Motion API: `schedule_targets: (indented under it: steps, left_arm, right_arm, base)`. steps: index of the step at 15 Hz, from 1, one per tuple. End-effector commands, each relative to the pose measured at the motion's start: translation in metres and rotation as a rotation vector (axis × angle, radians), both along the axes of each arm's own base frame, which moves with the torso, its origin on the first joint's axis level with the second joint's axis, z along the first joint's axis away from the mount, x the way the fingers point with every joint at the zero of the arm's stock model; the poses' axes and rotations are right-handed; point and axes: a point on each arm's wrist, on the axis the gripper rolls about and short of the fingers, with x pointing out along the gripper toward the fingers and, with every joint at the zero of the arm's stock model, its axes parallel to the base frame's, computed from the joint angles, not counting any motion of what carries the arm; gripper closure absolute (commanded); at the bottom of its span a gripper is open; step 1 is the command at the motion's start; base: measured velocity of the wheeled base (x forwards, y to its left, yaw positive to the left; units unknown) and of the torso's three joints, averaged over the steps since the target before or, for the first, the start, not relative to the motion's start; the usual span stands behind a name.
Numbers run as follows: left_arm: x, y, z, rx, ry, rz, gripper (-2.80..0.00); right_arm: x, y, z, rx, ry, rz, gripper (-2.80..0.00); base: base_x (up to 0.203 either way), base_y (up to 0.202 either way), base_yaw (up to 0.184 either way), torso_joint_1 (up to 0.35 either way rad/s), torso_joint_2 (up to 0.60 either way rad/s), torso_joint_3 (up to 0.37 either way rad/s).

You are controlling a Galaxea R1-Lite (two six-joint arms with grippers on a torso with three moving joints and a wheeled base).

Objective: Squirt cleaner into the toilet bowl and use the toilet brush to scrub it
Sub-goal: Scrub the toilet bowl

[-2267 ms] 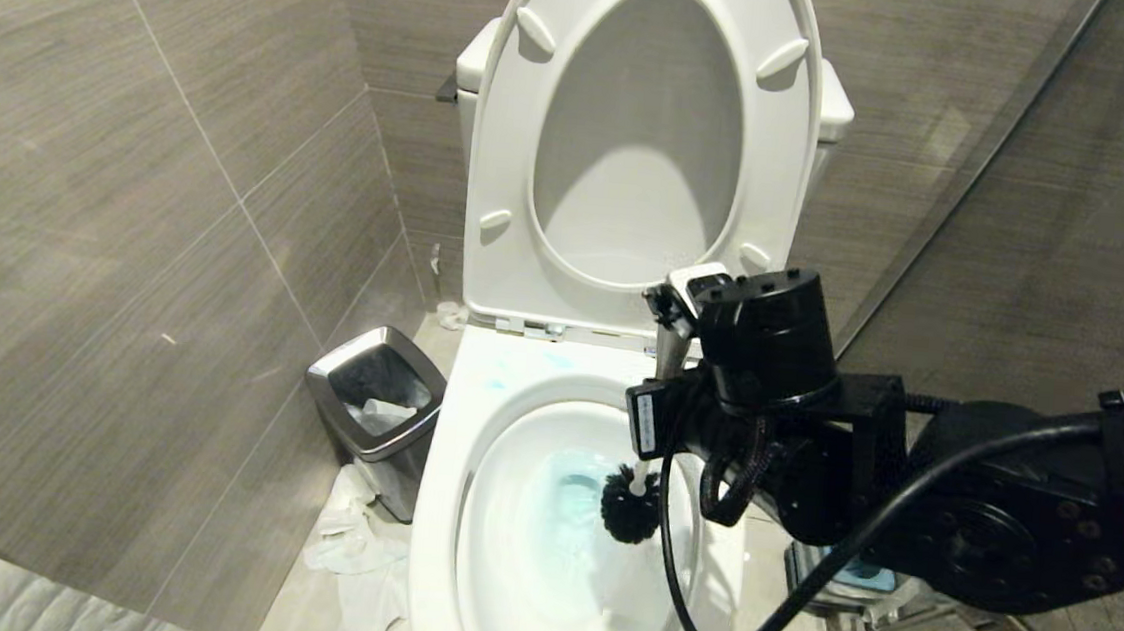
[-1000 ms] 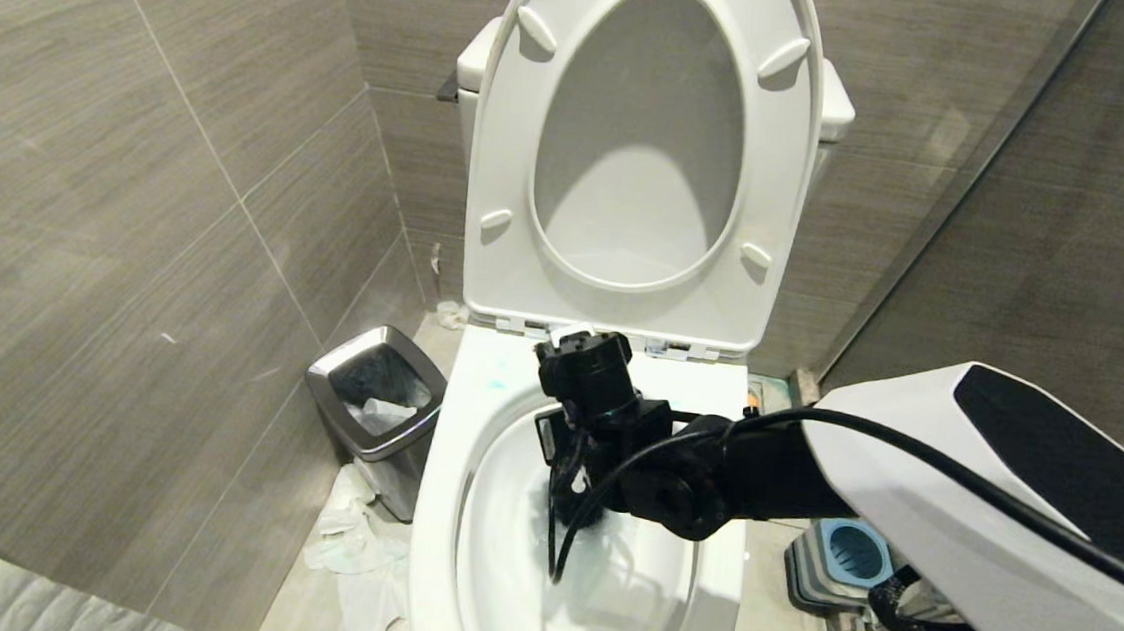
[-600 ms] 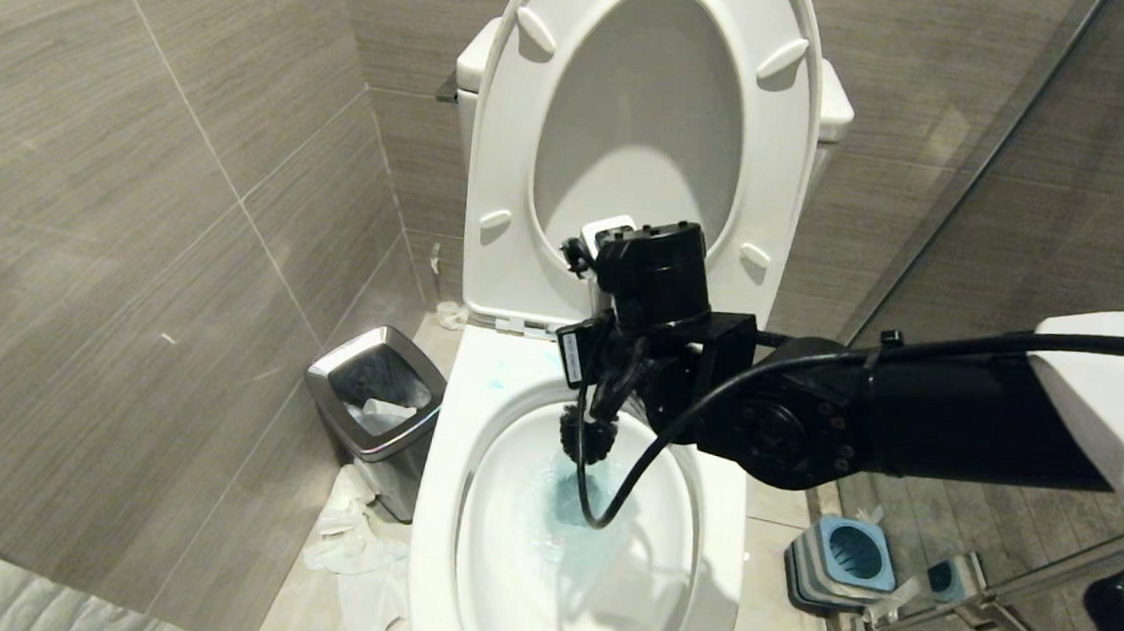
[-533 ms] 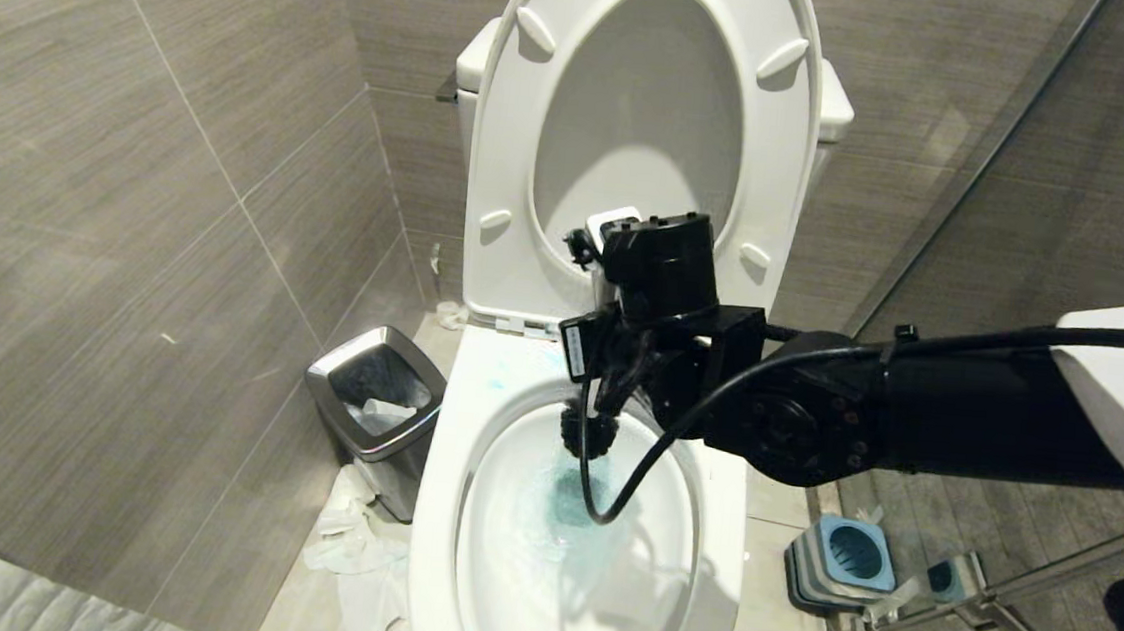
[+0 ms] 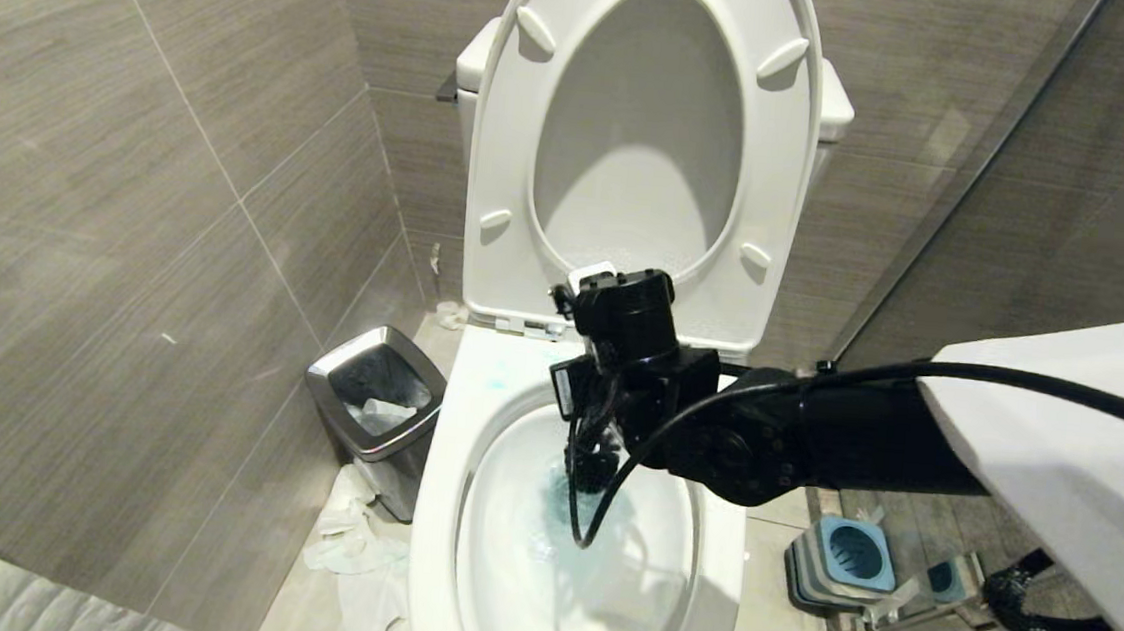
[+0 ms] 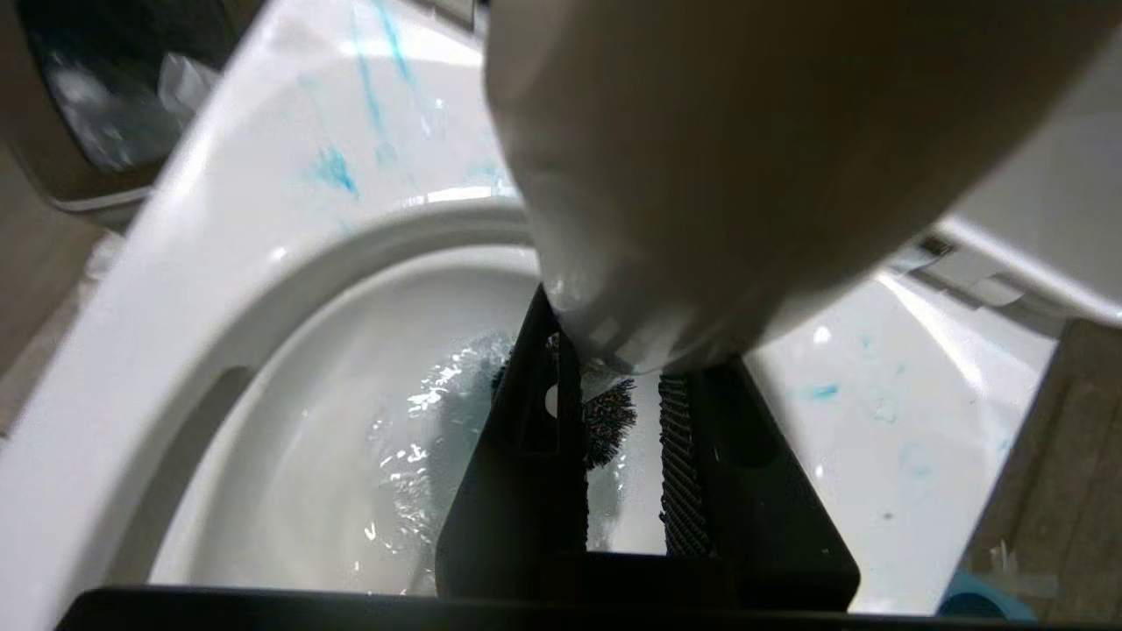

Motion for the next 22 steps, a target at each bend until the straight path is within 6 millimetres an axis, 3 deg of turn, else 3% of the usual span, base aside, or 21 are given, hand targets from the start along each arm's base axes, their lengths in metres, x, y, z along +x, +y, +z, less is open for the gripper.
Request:
schedule_targets:
  steps: [1, 4, 6, 10, 12, 15, 19, 22]
  left_arm:
    - [0.001, 0.000, -0.002, 0.000, 0.007, 0.001, 0.00]
    - [0.001, 0.000, -0.002, 0.000, 0.008, 0.001, 0.00]
    - [0.001, 0.000, -0.002, 0.000, 0.007, 0.001, 0.00]
    - [0.001, 0.000, -0.002, 0.000, 0.007, 0.001, 0.00]
    - [0.001, 0.000, -0.002, 0.000, 0.007, 0.001, 0.00]
    - [0.001, 0.000, -0.002, 0.000, 0.007, 0.001, 0.00]
    - [0.001, 0.000, -0.002, 0.000, 0.008, 0.001, 0.00]
    - [0.001, 0.000, -0.002, 0.000, 0.007, 0.001, 0.00]
  right_arm:
    - [0.009, 0.007, -0.034, -0.048, 0.049, -0.006, 0.00]
    - [0.014, 0.011, -0.062, -0.086, 0.090, -0.007, 0.00]
    - [0.015, 0.014, -0.064, -0.072, 0.075, -0.004, 0.00]
    - [0.002, 0.002, -0.018, -0.002, 0.000, -0.004, 0.00]
    - [-0.018, -0.017, 0.007, 0.014, -0.004, 0.012, 0.00]
    - [-0.052, -0.049, 0.025, 0.028, 0.014, 0.025, 0.00]
    - [-0.077, -0.070, 0.009, 0.006, 0.077, 0.025, 0.00]
    - [-0.089, -0.061, -0.005, 0.005, 0.090, 0.062, 0.00]
  base:
    - [0.000, 0.000, 0.000, 0.000, 0.00, 0.000]
    - [0.000, 0.000, 0.000, 0.000, 0.00, 0.000]
    - [0.000, 0.000, 0.000, 0.000, 0.00, 0.000]
    - [0.000, 0.000, 0.000, 0.000, 0.00, 0.000]
    - [0.000, 0.000, 0.000, 0.000, 0.00, 0.000]
    - [0.000, 0.000, 0.000, 0.000, 0.00, 0.000]
    - [0.000, 0.000, 0.000, 0.000, 0.00, 0.000]
    - [0.000, 0.000, 0.000, 0.000, 0.00, 0.000]
